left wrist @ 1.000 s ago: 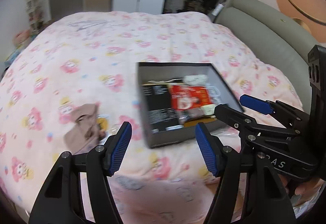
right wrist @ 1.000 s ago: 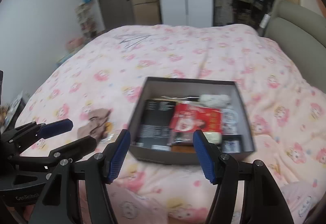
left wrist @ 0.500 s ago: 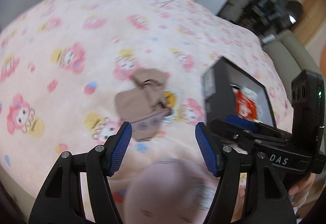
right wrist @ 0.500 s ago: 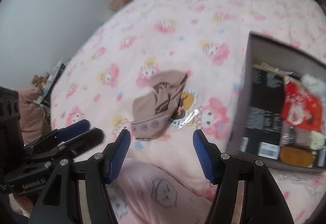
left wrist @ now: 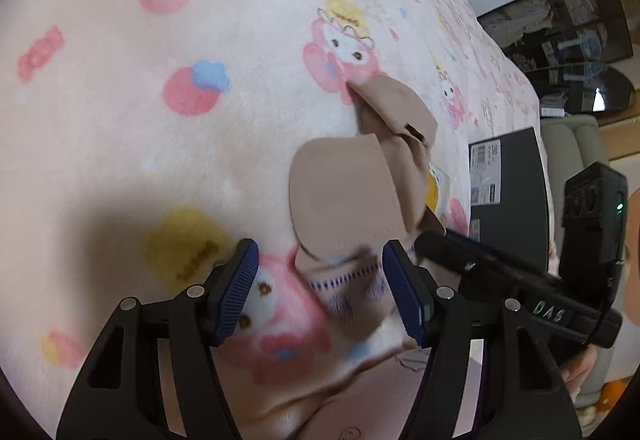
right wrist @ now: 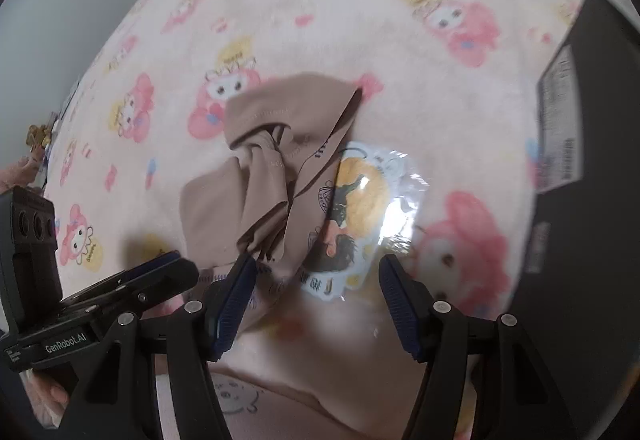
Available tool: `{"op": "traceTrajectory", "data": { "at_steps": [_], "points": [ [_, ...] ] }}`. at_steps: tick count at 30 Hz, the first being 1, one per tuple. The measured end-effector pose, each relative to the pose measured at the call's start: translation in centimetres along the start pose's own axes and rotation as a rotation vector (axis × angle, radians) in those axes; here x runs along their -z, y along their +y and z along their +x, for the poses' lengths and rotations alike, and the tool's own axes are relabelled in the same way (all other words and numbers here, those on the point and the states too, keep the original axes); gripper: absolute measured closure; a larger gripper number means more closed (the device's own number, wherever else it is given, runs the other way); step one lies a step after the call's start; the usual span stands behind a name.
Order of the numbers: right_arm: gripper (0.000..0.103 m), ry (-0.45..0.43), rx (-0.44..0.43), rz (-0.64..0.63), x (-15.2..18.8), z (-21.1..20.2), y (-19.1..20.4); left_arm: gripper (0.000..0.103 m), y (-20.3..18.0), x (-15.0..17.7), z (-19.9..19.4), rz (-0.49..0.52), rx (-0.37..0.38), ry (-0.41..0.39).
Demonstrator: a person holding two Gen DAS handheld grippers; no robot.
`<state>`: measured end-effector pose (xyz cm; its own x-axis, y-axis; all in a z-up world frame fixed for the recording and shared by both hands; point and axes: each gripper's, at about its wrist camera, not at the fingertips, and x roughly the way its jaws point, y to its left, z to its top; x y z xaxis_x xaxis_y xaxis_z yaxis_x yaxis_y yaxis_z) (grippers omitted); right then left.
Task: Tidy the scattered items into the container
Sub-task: 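Grasp the beige patterned cloth with the left gripper while the right grasps it too, then carry the beige cloth with both grippers over the box and lower it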
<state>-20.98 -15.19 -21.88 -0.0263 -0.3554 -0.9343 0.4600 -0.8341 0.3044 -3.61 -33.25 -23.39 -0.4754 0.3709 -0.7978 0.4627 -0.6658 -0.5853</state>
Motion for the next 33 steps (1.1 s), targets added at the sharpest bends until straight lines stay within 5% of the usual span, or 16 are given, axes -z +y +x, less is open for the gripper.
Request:
{"op": "traceTrajectory", "data": {
  "at_steps": [2, 3, 5, 6, 10, 20, 24, 29, 33],
  "points": [
    [0.042, 0.005, -0.030, -0.004, -0.3, 0.9, 0.1, 0.049, 0.3, -0.4, 0.5, -0.017, 0.024, -0.001],
    [0.042, -0.003, -0.046, -0.008, -0.4, 1.0, 0.2, 0.071, 0.2, -0.4, 0.6, -0.012, 0.022, 0.002],
    [0.058, -0.018, -0.080, -0.020, -0.6, 1.0, 0.6, 0.090, -0.4, -0.6, 0.5, 0.010, 0.015, 0.009],
    [0.077, -0.020, -0.101, -0.025, -0.7, 0.9, 0.8, 0.094, -0.8, -0.6, 0.1, 0.020, 0.017, -0.002],
    [0.094, -0.067, -0.120, -0.055, -0.3, -0.9, 1.5, 0.097, -3.6, -0.2, -2.9, 0.100, 0.039, -0.066],
    [0.096, -0.306, -0.166, -0.072, 2.7, -13.1, 0.9, 0.098, -14.6, 2.2, -8.6, 0.326, 0.124, -0.136],
    [0.096, -0.382, -0.202, -0.051, 4.0, -17.5, -1.1, 0.098, -20.2, 3.5, -7.8, 0.410, 0.189, -0.090],
    [0.097, -0.475, -0.083, -0.008, 6.0, -22.0, -5.4, 0.098, -29.3, 5.5, -5.3, 0.577, 0.156, -0.076],
    [0.097, -0.471, -0.134, 0.076, 7.5, -23.1, -9.9, 0.098, -32.6, 6.7, -3.8, 0.592, 0.159, -0.065]
  ]
}}
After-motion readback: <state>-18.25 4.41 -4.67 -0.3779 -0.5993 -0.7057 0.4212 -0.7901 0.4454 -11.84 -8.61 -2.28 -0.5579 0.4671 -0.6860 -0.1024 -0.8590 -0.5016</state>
